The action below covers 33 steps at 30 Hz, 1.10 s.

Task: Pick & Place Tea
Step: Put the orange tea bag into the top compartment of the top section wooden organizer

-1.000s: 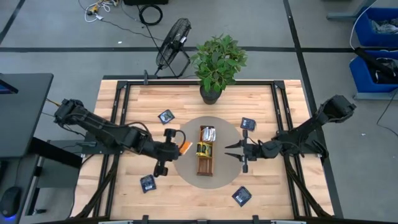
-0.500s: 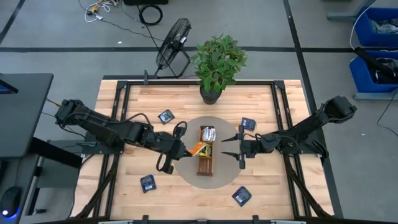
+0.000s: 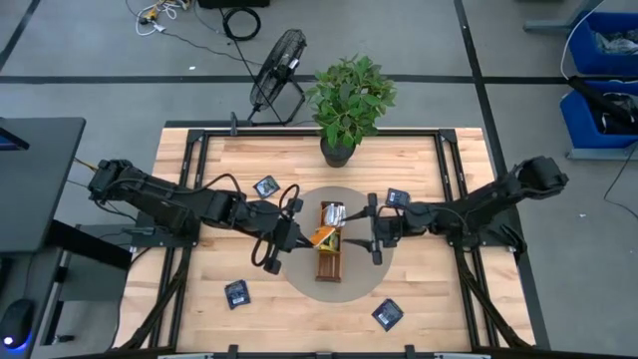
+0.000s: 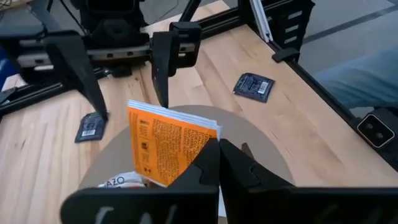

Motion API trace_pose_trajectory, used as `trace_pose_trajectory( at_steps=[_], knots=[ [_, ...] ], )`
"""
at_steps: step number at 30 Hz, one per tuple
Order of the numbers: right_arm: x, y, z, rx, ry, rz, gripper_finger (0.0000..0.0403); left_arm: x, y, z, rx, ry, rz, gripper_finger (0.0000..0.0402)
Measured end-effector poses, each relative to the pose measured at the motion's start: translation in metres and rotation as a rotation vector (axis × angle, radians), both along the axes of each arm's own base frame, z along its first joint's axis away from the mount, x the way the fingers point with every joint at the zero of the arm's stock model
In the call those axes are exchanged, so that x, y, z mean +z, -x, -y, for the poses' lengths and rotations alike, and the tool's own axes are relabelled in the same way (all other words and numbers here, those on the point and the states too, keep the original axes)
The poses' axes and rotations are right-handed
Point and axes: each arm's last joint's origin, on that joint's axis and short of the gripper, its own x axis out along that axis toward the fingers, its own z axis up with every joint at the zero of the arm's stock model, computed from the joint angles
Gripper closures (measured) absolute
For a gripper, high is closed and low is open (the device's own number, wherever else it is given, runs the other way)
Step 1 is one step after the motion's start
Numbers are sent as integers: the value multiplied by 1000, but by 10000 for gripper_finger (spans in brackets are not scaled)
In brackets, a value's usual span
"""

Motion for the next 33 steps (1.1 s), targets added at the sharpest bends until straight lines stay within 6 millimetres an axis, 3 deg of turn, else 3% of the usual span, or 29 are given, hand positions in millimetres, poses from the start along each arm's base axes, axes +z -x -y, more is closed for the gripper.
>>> trace_pose_trajectory(
  at_steps=[9, 17, 24, 33],
  knots=[
    [-5, -34, 3, 42, 49, -29, 161, 0, 0, 0, -5, -8, 1, 400],
    [2, -45, -1, 107, 68, 2, 184, -1, 0, 0, -3, -8, -6, 400],
    [9, -45, -2, 151, 59, 74, 245, -1, 0, -1, -2, -10, -6, 400],
    [3, -45, -1, 155, 64, 14, 359, 1, -1, -1, 1, -5, 15, 400]
  ],
)
